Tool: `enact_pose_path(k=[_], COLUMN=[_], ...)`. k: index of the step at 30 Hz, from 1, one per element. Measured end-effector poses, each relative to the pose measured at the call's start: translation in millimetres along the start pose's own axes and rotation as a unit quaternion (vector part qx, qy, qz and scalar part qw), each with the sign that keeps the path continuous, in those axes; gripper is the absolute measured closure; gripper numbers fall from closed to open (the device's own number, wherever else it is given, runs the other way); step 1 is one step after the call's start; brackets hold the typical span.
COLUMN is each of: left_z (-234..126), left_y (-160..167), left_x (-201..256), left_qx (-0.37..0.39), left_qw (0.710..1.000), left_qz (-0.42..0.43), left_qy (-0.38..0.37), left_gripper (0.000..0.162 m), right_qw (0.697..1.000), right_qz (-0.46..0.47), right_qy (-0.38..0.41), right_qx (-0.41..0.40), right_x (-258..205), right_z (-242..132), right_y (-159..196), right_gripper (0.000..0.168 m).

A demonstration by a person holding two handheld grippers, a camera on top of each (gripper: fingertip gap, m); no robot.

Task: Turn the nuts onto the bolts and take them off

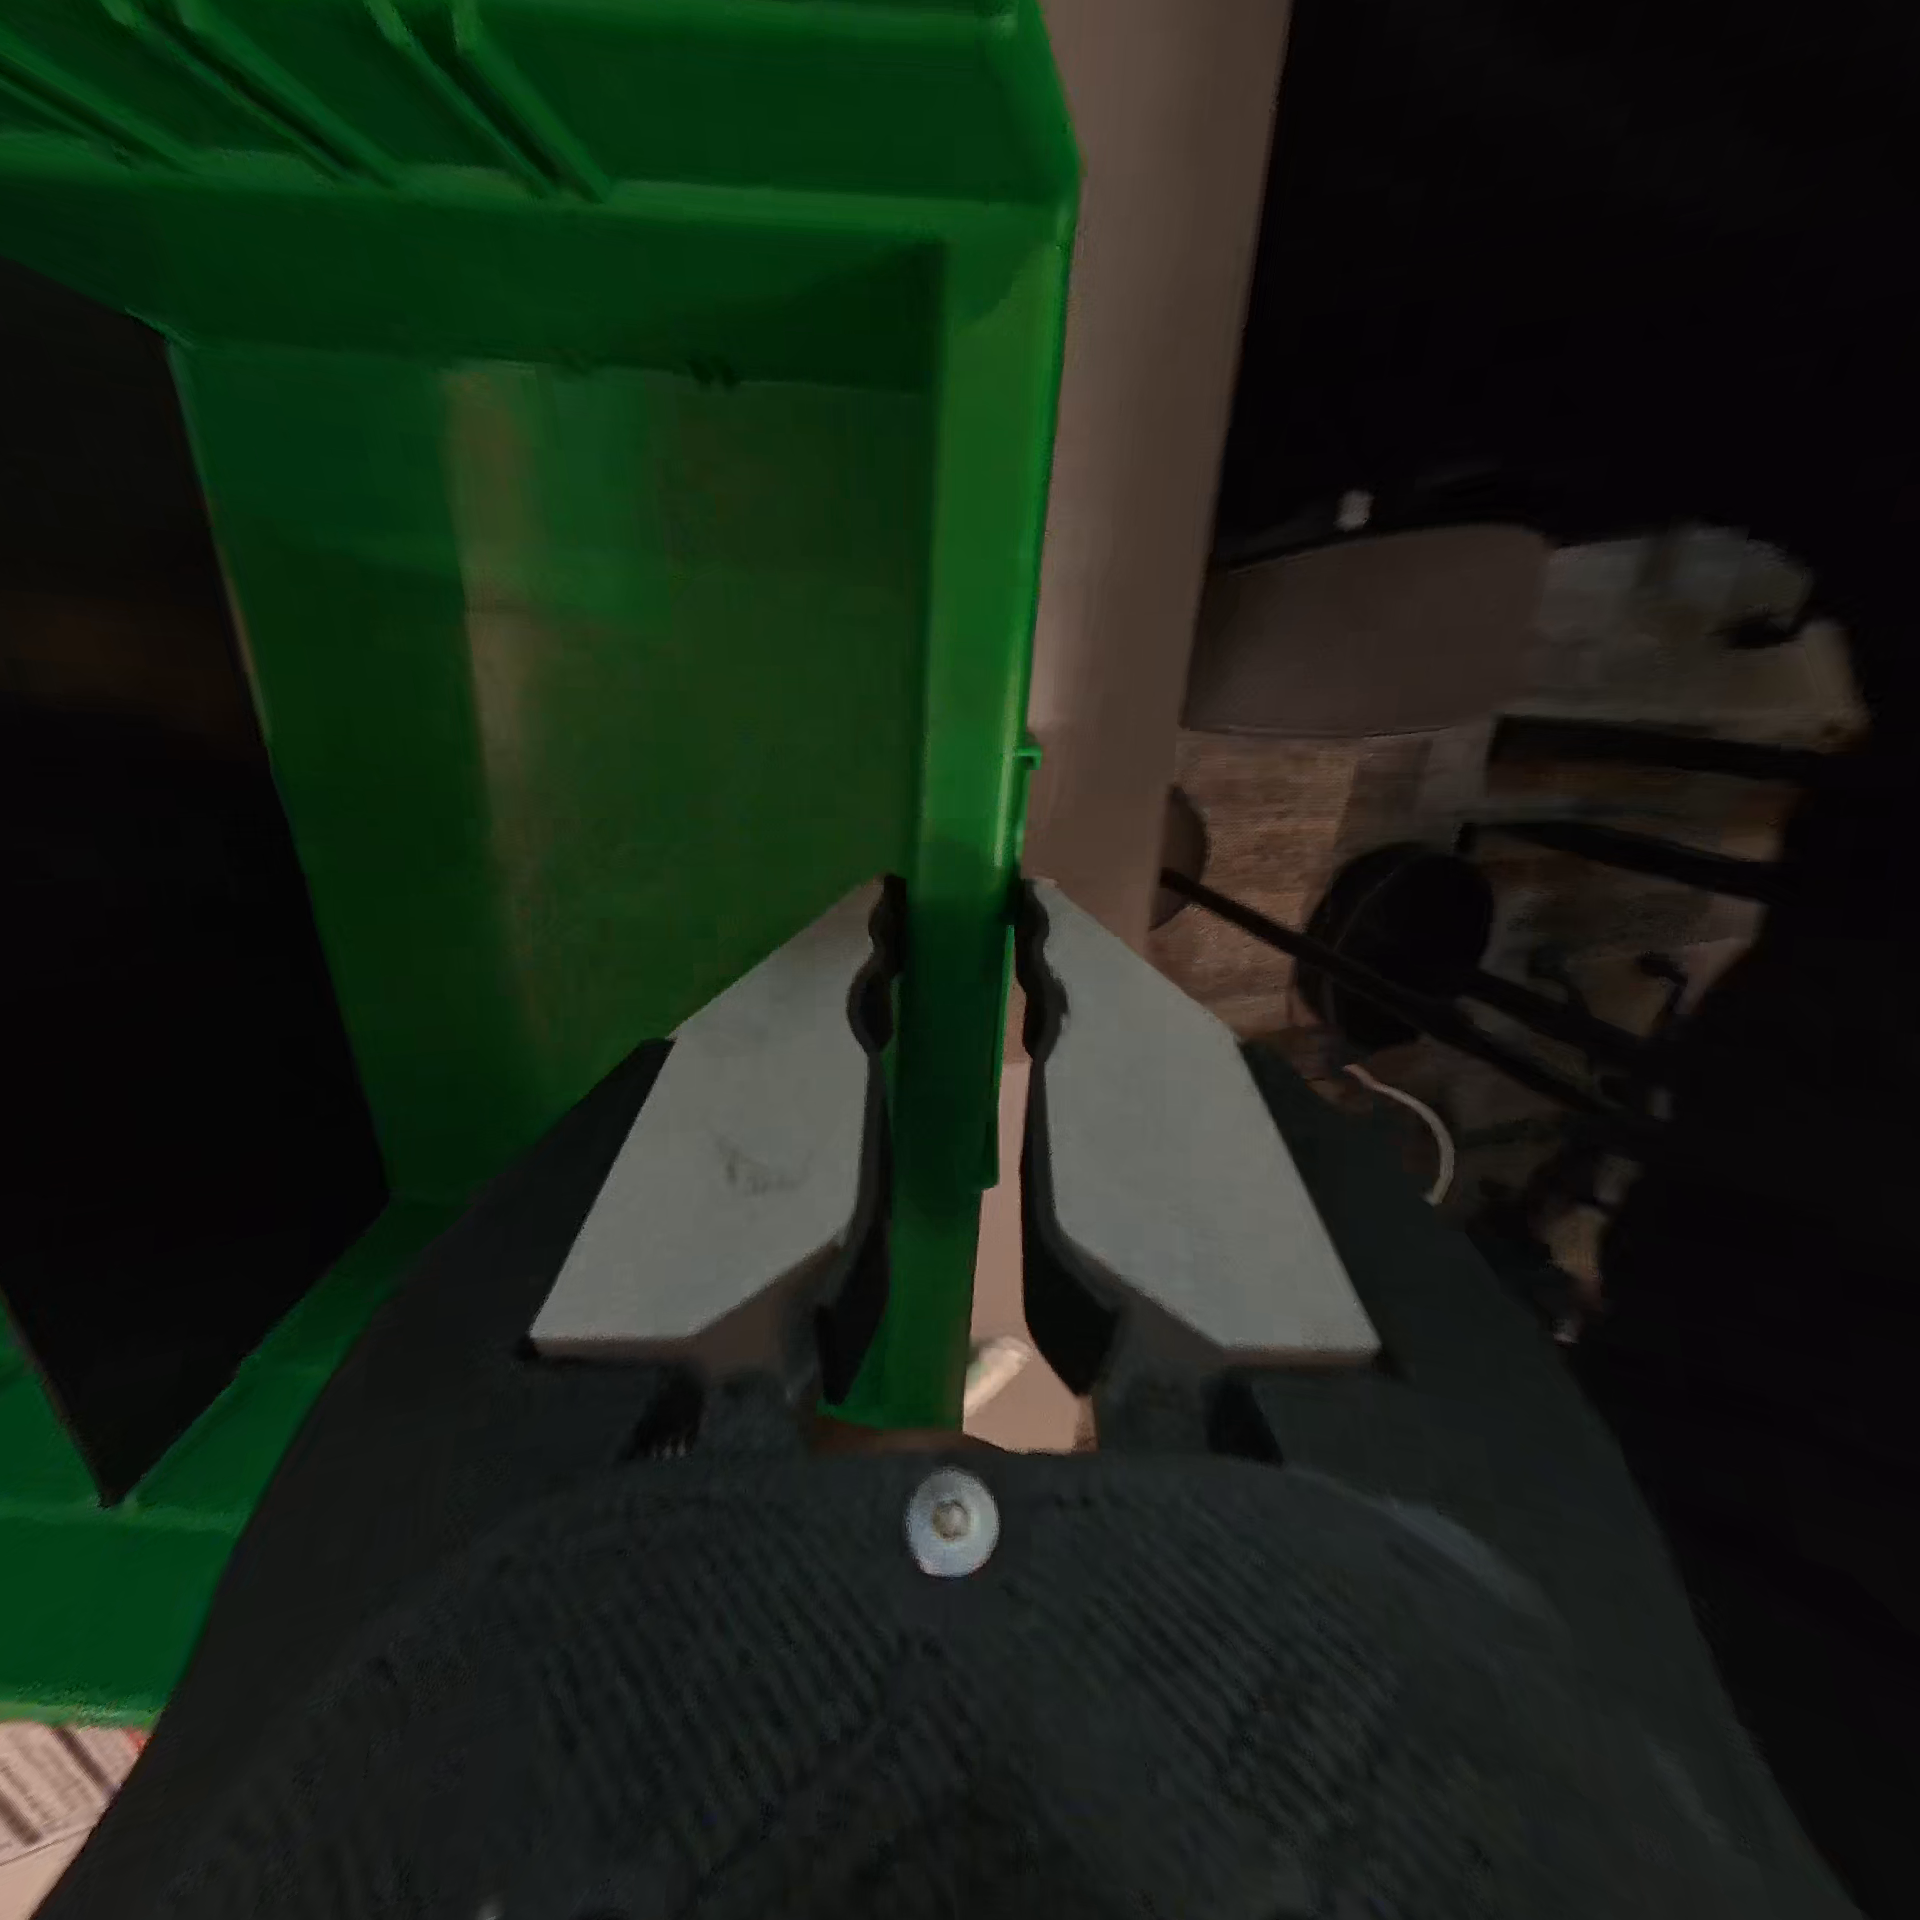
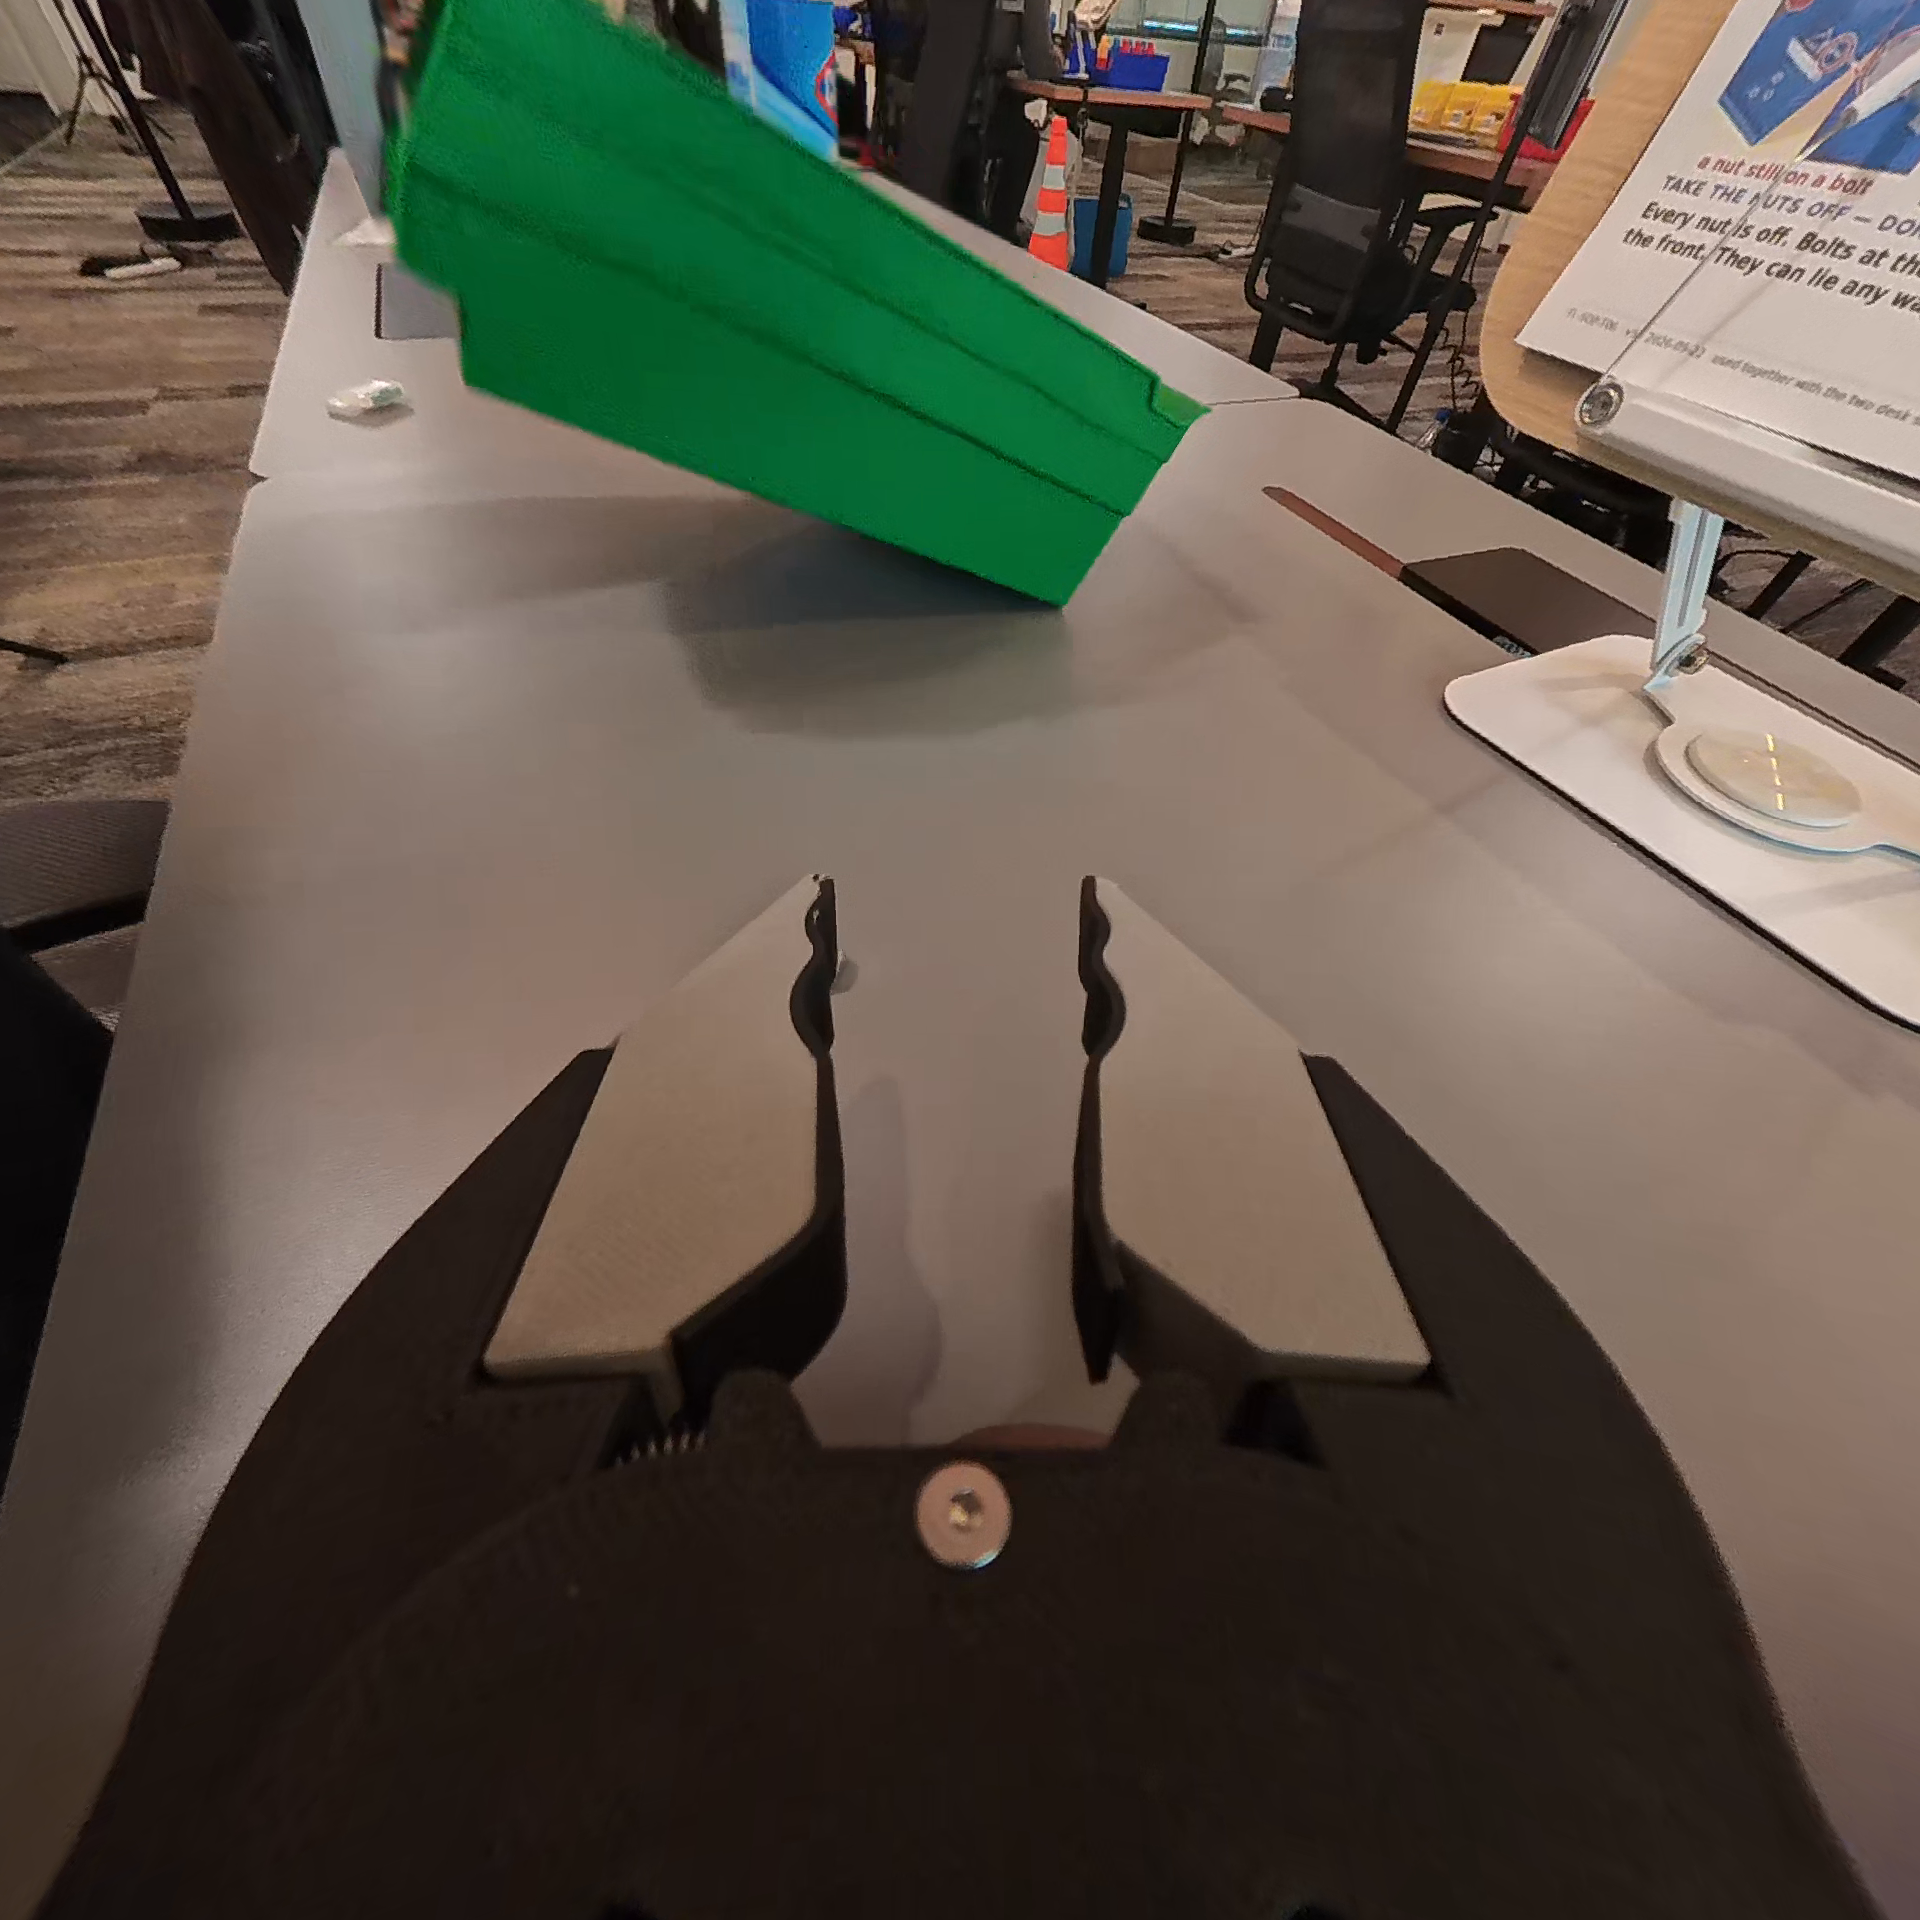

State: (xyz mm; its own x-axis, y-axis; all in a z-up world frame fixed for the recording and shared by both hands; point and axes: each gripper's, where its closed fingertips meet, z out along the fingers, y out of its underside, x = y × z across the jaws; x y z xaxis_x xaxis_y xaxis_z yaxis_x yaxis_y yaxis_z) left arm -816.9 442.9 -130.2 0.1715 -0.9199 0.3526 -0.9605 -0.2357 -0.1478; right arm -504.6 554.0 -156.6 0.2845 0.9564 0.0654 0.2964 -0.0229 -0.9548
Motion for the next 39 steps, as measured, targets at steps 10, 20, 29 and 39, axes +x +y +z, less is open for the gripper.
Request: enact_pose_path(k=[10, 20, 29, 39], left_z=[90, -62, 19, 30], left_y=[-8, -71, -39, -43], left_x=[-26, -148, -271, -246], left_qx=[0.045, 0.226, 0.003, 0.041], left_qw=[0.993, 0.910, 0.948, 0.974], left_qz=[0.004, -0.034, -0.084, -0.090], left_qy=[-0.111, -0.347, -0.307, -0.206], left_gripper=[0.136, 0.133, 0.138, 0.146], right_qw=[1.000, 1.000, 1.000, 0.999], right_qz=[0.009, 0.010, 0.010, 0.013], right_qy=[-0.005, -0.005, -0.001, -0.028], right_qx=[-0.007, -0.004, -0.001, 0.005], right_x=[-1, -3, -1, -14], right_z=[5, 7, 4, 4], right_y=[5, 2, 1, -3], right_gripper=[0.125, 0.125, 0.125, 0.125])
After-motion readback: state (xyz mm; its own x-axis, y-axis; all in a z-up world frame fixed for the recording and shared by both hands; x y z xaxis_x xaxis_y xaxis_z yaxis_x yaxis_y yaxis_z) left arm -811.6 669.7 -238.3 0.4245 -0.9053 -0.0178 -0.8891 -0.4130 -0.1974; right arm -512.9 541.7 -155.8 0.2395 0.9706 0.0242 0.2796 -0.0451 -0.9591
